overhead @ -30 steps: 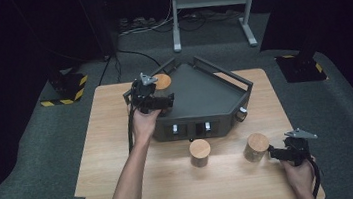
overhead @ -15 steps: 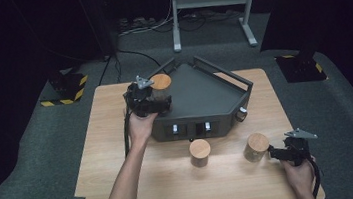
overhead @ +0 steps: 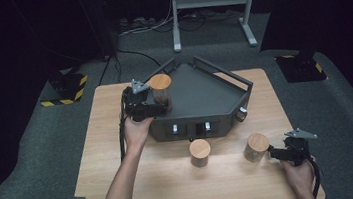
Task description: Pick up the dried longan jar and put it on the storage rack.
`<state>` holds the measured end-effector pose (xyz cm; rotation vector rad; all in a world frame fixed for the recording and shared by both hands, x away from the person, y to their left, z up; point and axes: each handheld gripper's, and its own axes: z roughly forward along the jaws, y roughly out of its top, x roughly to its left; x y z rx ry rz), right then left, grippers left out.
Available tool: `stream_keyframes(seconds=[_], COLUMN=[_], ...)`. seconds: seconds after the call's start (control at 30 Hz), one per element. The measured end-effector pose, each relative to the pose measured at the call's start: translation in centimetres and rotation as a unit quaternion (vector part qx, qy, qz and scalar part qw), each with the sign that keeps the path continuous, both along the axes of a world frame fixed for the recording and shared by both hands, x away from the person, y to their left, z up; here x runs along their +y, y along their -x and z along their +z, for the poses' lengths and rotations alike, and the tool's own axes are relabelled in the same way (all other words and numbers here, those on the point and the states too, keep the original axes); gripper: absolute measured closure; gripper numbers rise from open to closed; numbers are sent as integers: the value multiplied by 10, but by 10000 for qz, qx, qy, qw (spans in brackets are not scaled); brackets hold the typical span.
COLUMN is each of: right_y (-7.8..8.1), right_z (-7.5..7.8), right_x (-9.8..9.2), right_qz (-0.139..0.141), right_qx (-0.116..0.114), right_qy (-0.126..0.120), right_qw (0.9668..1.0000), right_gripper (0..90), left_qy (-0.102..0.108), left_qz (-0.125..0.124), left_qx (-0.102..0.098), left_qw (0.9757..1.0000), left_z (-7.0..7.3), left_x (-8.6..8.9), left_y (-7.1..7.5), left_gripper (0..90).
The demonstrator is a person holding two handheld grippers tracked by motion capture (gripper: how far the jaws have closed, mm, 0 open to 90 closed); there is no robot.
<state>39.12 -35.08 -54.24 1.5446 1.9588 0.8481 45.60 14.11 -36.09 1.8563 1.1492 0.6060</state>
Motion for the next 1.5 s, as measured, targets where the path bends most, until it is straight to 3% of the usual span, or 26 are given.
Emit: stream_keyframes(seconds=[1.17,1.5], right_y=[0,0], right_z=[0,0], right_x=[0,0], right_qz=[0,1], right_qx=[0,0], right_qy=[0,1], right_qw=[10000,10000], right_gripper=[109,110], left_qy=[215,84], left_qz=[202,269], left_qx=[36,17], left_qw=[9996,9996], left_z=[-19,-31], left_x=[35,41], left_y=[35,45], left_gripper=[94,99])
